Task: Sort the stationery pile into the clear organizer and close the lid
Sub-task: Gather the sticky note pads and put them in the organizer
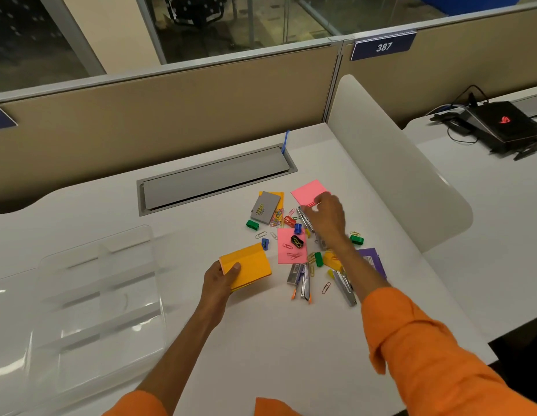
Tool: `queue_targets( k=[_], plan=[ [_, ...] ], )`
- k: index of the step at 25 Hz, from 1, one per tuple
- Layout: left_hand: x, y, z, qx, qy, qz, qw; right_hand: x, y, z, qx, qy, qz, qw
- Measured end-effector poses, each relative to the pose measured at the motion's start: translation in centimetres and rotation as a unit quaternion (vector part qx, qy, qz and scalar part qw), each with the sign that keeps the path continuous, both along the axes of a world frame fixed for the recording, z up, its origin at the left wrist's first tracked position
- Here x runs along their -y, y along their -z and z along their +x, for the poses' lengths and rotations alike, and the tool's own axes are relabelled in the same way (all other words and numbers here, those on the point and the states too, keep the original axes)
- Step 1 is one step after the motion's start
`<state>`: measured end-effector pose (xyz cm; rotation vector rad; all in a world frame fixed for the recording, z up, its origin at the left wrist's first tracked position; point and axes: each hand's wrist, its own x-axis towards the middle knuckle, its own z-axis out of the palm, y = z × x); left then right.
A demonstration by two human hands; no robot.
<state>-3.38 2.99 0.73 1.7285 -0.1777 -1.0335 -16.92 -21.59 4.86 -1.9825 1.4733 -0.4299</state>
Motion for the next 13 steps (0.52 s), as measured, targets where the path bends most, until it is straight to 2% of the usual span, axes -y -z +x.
queue_targets(
  k=[5, 13],
  plan=[
    [0.1, 0.9, 0.6, 0.003, -0.001, 0.014, 1.000, 7.6, 1.2, 0.6, -0.124, 0.006, -0.011, 0.992],
    [0.0, 1.8, 2.5, -0.009, -0.021, 0.030, 0.999, 9.9, 4.2, 3.2, -0.213, -0.022, 0.021, 0.977]
  ],
)
